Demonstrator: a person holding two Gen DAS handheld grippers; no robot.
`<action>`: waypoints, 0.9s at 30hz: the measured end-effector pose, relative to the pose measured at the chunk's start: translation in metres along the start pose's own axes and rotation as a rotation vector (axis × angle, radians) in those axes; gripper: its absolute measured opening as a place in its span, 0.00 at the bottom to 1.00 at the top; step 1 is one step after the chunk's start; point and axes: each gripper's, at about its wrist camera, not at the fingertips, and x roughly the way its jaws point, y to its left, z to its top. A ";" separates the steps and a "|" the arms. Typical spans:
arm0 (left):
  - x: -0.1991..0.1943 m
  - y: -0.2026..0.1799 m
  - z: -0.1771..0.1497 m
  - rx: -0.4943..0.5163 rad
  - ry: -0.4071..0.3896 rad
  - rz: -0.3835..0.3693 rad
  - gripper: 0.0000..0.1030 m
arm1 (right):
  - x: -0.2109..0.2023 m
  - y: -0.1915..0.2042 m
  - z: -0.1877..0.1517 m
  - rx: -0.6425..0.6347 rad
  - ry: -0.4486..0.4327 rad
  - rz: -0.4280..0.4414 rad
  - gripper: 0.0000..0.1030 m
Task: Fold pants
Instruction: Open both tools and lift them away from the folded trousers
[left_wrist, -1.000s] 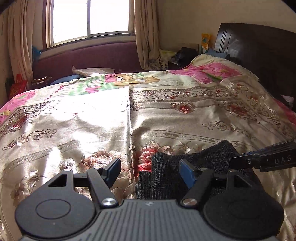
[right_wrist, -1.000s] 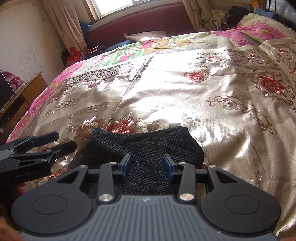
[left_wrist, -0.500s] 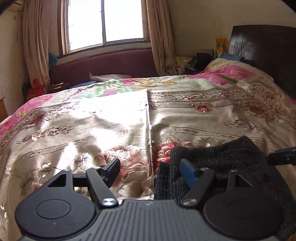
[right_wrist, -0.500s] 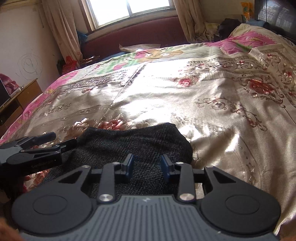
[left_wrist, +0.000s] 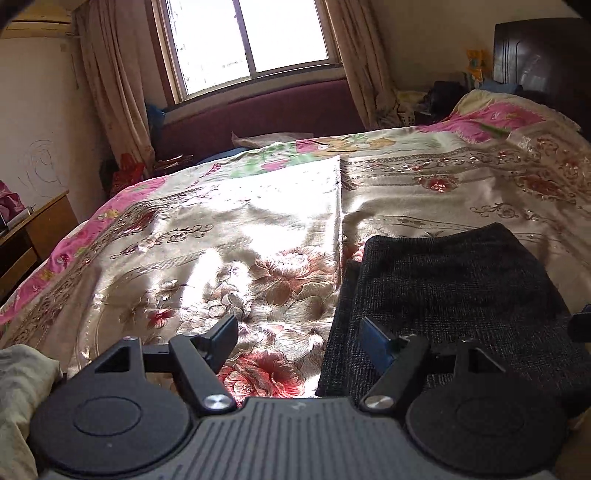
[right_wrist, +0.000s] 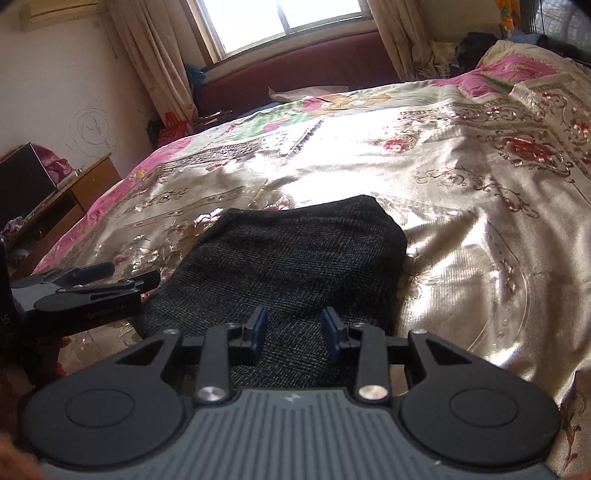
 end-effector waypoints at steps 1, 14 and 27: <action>-0.011 -0.003 -0.002 0.006 -0.004 -0.004 0.85 | -0.008 0.003 -0.004 -0.006 -0.004 0.006 0.34; -0.145 -0.019 -0.031 -0.051 -0.153 -0.028 1.00 | -0.109 0.040 -0.056 0.034 -0.082 0.001 0.34; -0.174 -0.053 -0.065 0.049 -0.078 0.058 1.00 | -0.140 0.061 -0.088 0.028 -0.065 -0.039 0.34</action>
